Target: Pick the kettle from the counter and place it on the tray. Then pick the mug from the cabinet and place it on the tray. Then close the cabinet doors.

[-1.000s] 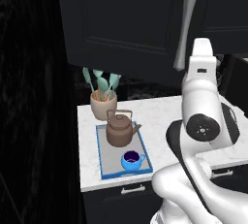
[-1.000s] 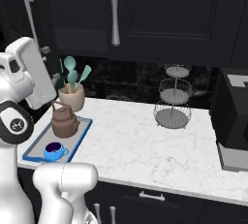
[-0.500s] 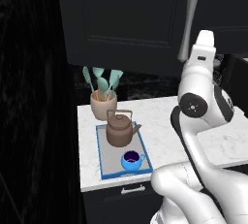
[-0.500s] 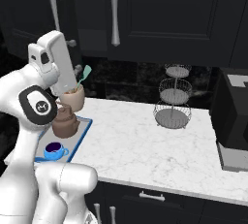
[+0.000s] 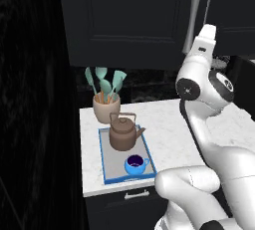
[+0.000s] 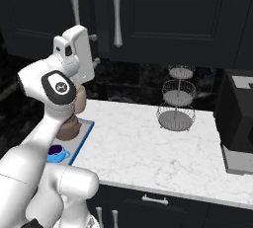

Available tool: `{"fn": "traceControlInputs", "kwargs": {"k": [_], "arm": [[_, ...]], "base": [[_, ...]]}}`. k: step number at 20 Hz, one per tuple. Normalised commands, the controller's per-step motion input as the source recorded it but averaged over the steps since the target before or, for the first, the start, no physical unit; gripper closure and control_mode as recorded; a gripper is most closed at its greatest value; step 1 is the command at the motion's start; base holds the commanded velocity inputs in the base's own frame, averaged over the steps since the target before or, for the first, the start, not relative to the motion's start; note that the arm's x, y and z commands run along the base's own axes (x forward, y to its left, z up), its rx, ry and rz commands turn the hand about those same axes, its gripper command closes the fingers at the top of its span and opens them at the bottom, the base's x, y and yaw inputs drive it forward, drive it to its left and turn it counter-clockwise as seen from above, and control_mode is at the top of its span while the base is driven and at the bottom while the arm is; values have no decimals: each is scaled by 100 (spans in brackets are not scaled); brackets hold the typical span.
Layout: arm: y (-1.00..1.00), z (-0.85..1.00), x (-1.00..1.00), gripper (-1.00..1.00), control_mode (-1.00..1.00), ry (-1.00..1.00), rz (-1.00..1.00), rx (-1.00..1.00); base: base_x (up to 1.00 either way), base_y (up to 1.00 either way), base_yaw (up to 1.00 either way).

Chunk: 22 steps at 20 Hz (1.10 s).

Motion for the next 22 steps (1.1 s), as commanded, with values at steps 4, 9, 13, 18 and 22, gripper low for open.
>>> {"fn": "traceControlInputs", "kwargs": {"k": [4, 9, 13, 18, 22], "arm": [[0, 0, 75, -100, -100, -8, 0, 7], [0, 0, 73, -100, -100, -9, 0, 6], [0, 0, 74, -100, -100, -8, 0, 7], [0, 0, 77, -100, -100, -8, 0, 8], [3, 0, 85, -100, -100, -6, 0, 9]], "base": [[0, 0, 0], [0, 0, 0], [0, 0, 0], [0, 0, 0], [0, 0, 0]]}}
